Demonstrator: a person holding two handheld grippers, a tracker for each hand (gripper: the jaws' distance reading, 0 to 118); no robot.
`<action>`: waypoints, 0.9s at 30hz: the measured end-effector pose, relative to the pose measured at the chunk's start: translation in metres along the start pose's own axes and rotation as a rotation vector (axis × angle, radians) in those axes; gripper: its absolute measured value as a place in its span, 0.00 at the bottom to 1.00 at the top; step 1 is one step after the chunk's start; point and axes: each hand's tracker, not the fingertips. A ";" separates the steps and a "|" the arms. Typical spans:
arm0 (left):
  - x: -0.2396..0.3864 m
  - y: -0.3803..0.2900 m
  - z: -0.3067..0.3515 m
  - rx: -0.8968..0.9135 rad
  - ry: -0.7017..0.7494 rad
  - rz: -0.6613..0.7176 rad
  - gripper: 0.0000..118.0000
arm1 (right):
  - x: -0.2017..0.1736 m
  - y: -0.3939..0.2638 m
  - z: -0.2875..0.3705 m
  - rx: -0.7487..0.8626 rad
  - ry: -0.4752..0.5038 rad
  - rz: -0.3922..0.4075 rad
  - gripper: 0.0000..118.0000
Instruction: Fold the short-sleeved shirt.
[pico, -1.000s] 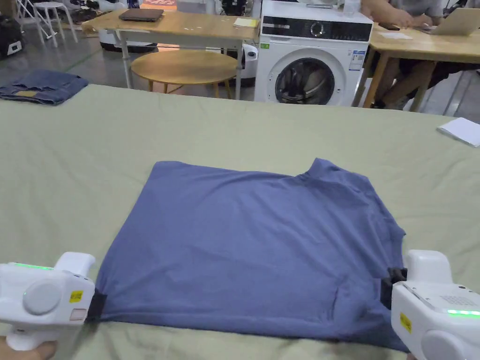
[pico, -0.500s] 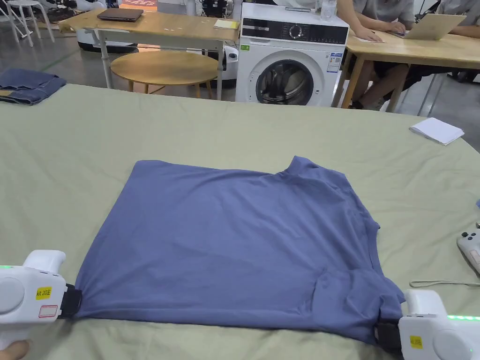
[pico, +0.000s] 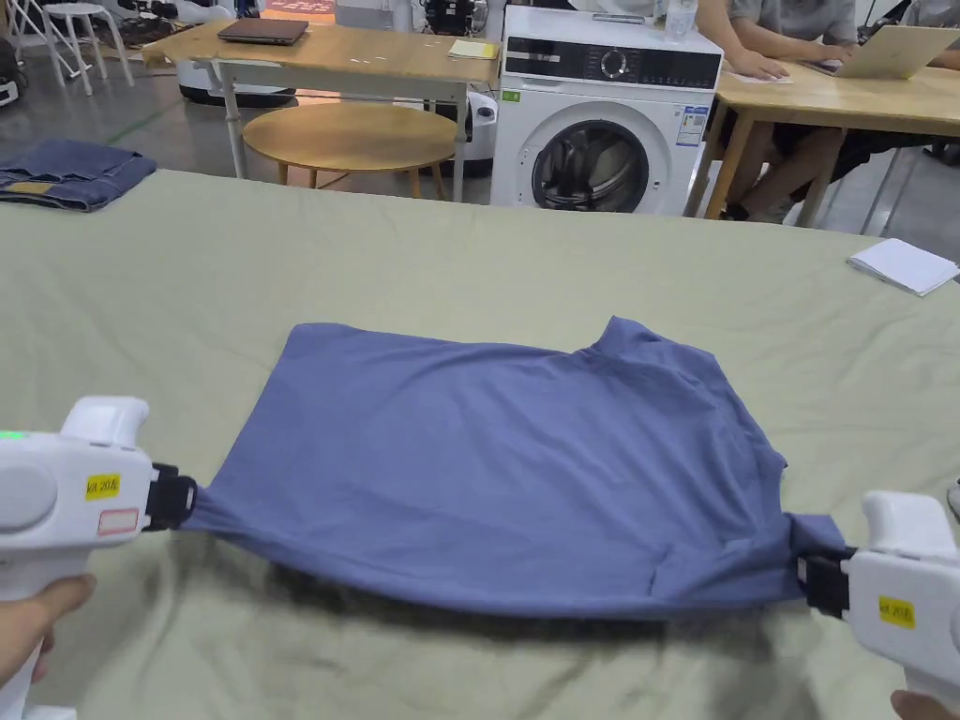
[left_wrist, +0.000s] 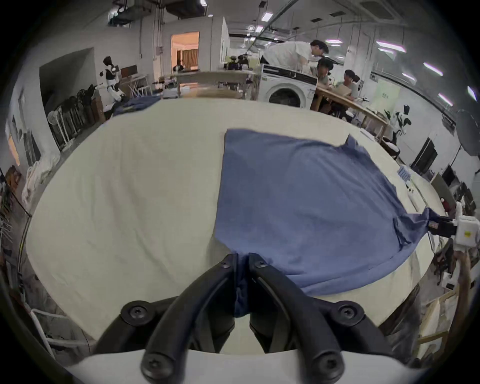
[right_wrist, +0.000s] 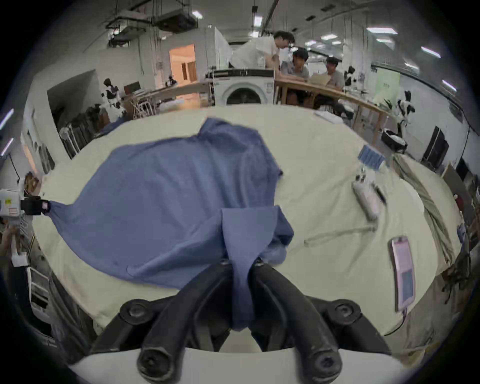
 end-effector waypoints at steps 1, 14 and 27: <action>0.000 0.010 -0.002 0.010 0.006 -0.002 0.02 | 0.000 0.011 -0.002 0.008 0.001 -0.002 0.04; -0.021 0.094 -0.082 -0.011 0.004 0.089 0.02 | -0.004 0.097 -0.088 -0.011 -0.012 -0.082 0.04; -0.020 0.098 -0.143 -0.096 0.019 0.119 0.02 | -0.006 0.109 -0.156 -0.129 -0.051 -0.040 0.15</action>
